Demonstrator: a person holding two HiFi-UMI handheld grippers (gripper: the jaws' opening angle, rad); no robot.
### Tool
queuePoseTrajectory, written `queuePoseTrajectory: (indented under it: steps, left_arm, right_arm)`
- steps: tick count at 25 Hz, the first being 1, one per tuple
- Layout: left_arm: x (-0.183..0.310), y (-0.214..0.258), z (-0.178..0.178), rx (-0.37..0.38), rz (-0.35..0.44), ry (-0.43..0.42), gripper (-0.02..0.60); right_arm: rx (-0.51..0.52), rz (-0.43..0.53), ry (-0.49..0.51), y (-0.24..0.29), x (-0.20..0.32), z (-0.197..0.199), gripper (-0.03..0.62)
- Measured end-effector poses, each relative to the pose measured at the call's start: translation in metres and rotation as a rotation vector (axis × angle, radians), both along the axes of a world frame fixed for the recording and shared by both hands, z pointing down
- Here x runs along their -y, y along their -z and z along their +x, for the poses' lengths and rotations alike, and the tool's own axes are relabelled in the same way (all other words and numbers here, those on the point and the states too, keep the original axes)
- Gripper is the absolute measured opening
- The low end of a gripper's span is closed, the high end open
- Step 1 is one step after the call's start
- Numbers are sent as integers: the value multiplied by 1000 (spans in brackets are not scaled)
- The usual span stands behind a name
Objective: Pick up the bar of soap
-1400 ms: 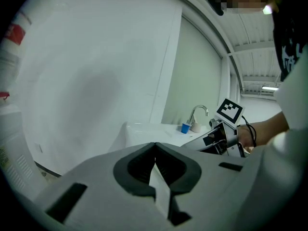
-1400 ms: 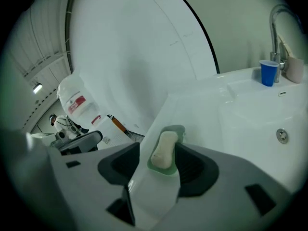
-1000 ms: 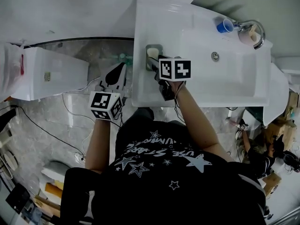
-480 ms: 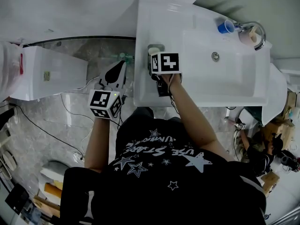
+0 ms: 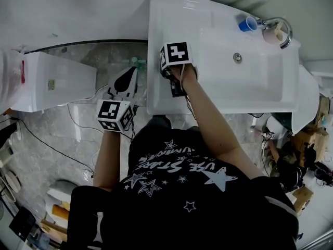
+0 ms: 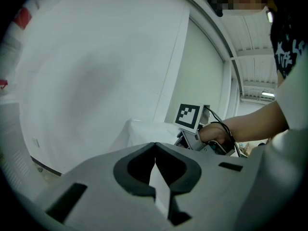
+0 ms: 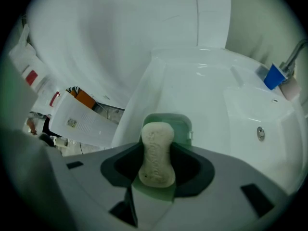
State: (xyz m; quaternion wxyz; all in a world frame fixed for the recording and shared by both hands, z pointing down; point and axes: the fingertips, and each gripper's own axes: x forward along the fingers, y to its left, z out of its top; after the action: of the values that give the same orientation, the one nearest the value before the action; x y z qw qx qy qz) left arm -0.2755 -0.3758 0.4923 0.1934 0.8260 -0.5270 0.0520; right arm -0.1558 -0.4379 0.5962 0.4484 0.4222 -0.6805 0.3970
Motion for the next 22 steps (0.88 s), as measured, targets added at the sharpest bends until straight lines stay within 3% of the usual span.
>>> queuePoseTrajectory:
  steps: [11, 22]
  left_arm:
    - [-7, 2, -1, 1, 3, 1, 11]
    - [-8, 4, -1, 1, 9, -5, 11]
  right_arm:
    - [18, 73, 21, 3, 0, -1, 183]
    - [133, 106, -9, 22, -1, 5, 181]
